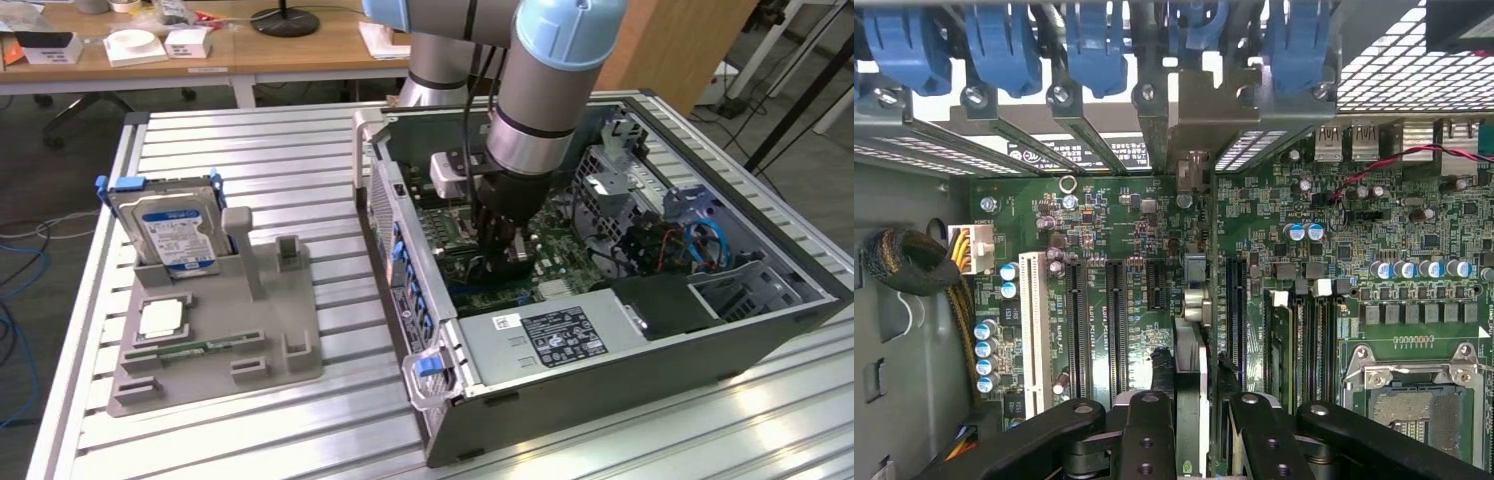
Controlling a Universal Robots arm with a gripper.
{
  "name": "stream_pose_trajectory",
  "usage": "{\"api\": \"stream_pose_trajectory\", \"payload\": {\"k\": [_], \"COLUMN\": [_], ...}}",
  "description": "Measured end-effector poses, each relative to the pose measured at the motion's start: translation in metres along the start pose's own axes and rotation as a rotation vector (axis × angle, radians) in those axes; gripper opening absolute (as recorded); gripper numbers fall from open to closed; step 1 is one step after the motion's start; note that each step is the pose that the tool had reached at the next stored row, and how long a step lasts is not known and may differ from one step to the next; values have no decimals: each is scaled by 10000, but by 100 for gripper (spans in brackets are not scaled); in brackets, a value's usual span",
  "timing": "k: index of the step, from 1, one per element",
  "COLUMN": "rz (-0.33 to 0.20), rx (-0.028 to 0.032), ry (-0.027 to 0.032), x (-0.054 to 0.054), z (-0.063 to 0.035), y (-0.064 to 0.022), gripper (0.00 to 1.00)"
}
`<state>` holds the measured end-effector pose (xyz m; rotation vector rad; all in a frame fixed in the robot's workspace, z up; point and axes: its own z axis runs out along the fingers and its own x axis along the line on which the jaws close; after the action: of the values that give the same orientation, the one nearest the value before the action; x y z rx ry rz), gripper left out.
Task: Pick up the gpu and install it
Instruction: 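Insert the gpu into the slot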
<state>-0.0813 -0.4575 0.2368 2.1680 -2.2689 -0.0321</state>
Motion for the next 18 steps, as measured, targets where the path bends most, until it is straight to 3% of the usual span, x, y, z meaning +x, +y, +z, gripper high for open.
{"api": "stream_pose_trajectory", "payload": {"k": [9,15,18], "rz": [4,0,3], "rx": [1,0,-1], "ry": [-18,-1,3], "x": [-2,0,0], "z": [5,0,-18], "y": [1,0,0], "gripper": [27,51,51]}}
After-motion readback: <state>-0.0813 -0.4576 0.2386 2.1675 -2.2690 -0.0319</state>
